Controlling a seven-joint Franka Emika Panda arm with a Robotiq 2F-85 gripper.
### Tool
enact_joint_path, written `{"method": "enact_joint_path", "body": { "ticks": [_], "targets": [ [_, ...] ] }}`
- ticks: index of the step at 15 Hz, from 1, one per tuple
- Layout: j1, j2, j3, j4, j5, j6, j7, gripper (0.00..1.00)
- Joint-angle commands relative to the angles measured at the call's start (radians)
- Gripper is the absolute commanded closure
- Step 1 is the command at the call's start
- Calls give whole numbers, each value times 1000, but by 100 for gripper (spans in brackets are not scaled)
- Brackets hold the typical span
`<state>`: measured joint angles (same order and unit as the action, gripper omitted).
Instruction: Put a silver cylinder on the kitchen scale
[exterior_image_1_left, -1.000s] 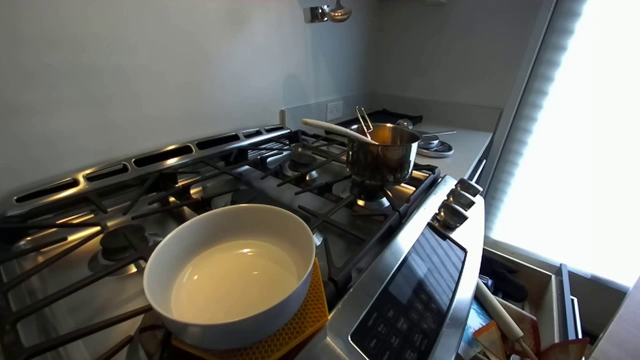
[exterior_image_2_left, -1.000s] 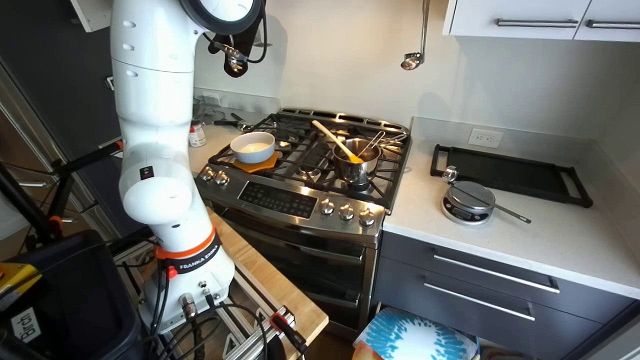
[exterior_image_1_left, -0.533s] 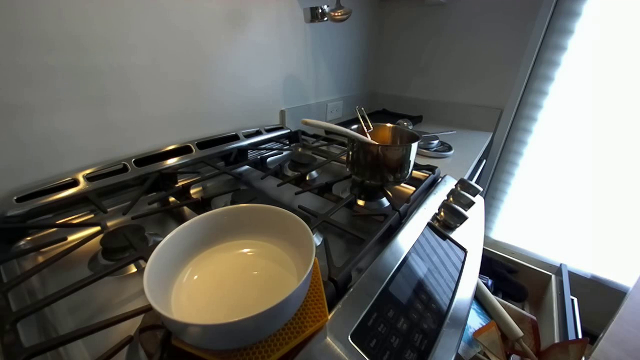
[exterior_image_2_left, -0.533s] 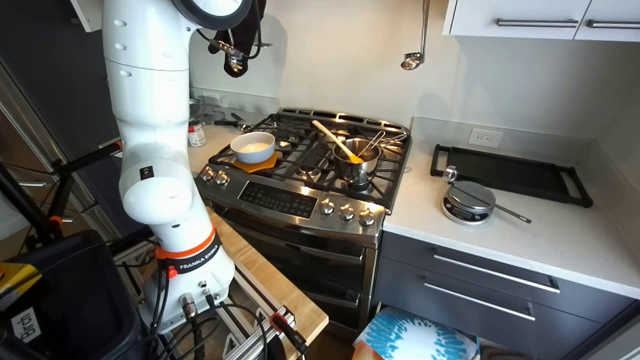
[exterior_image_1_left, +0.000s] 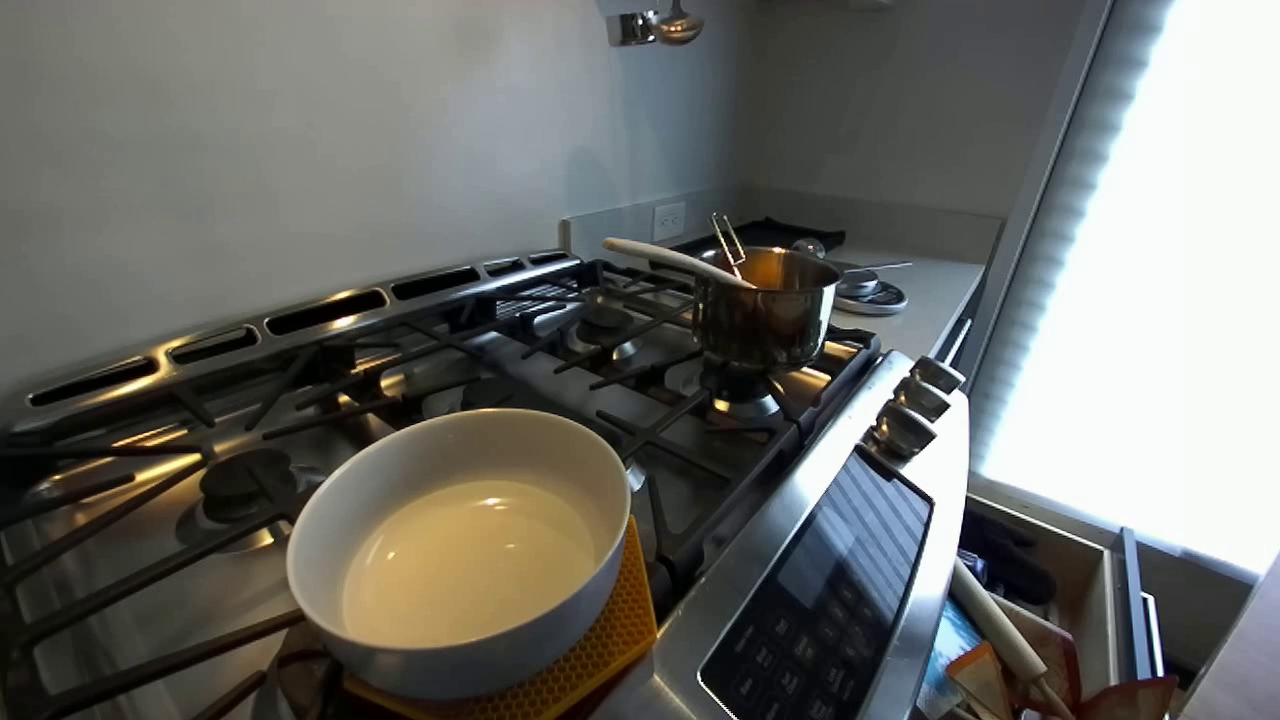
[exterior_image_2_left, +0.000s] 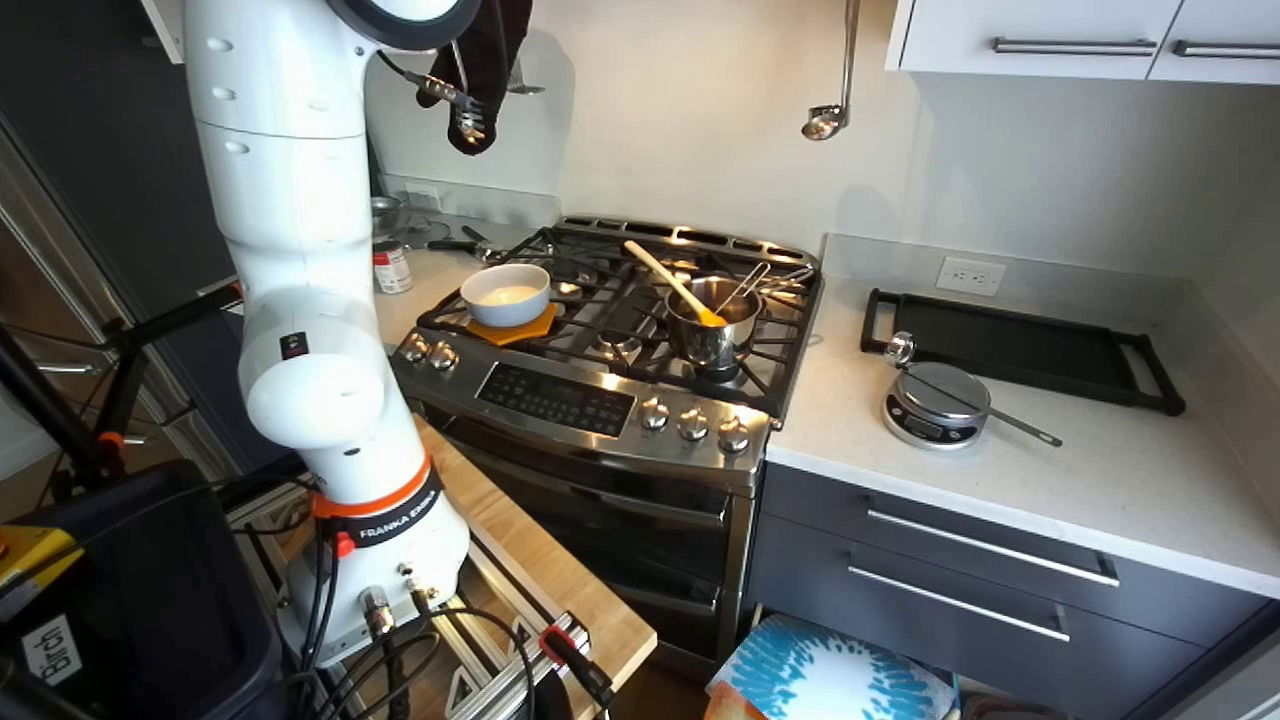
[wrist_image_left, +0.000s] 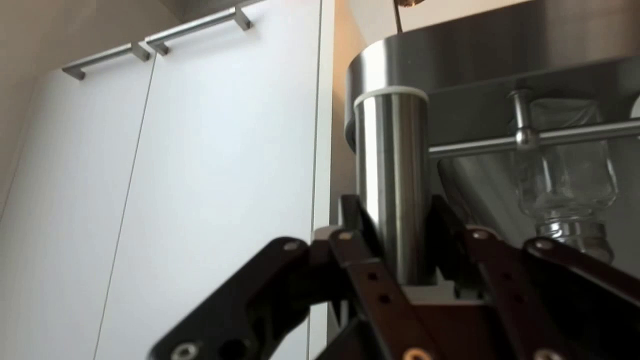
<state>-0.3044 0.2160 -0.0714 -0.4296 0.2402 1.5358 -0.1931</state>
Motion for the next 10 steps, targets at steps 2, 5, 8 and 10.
{"method": "enact_joint_path", "body": {
  "ticks": [2, 5, 8, 10],
  "targets": [
    [34, -43, -1, 0, -45, -85, 89, 89],
    [46, -40, 5, 0, -33, -96, 88, 89],
    [51, -30, 12, -2, -12, -142, 107, 89],
    [52, -25, 21, -3, 6, -166, 115, 89]
  ]
}}
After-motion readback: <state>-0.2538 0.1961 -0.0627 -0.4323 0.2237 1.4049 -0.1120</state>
